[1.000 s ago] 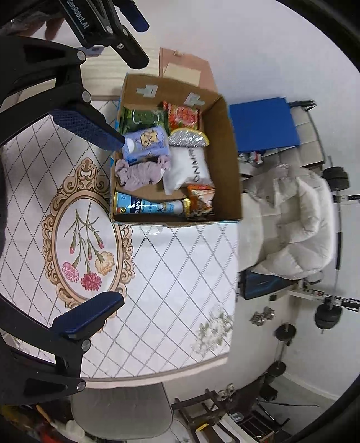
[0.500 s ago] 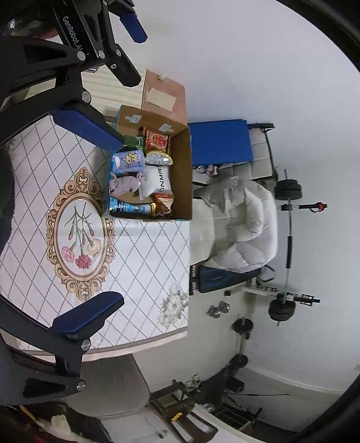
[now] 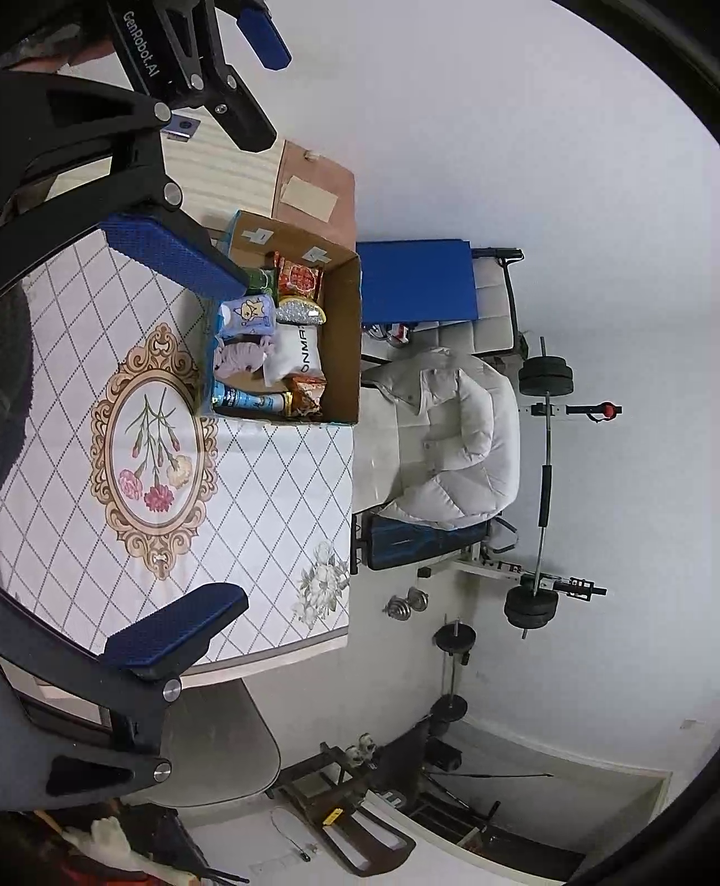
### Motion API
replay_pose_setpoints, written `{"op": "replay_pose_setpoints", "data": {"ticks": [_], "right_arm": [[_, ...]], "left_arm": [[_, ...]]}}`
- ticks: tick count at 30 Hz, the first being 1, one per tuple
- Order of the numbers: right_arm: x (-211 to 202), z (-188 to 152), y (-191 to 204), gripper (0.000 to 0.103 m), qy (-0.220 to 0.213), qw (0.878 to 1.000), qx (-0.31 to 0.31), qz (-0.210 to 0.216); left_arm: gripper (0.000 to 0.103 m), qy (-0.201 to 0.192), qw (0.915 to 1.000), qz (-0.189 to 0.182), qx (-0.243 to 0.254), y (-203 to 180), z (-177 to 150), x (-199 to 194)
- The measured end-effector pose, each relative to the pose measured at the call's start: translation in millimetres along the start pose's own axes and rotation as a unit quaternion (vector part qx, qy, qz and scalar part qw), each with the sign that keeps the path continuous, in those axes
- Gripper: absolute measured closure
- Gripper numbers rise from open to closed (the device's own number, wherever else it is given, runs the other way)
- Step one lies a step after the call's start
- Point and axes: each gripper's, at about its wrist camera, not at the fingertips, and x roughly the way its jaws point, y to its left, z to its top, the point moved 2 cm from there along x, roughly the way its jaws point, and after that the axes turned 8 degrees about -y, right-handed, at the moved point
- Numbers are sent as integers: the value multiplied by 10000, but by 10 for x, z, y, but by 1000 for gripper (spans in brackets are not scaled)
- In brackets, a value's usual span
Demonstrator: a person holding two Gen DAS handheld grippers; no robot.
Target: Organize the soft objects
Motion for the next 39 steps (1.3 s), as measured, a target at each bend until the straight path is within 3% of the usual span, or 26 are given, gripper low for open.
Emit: {"op": "replay_pose_setpoints", "data": {"ticks": [39], "right_arm": [[32,-71,-83,0,-4,9999,-70,-84]], "left_arm": [[0,7,9999,125,33,53,-11,46]]}}
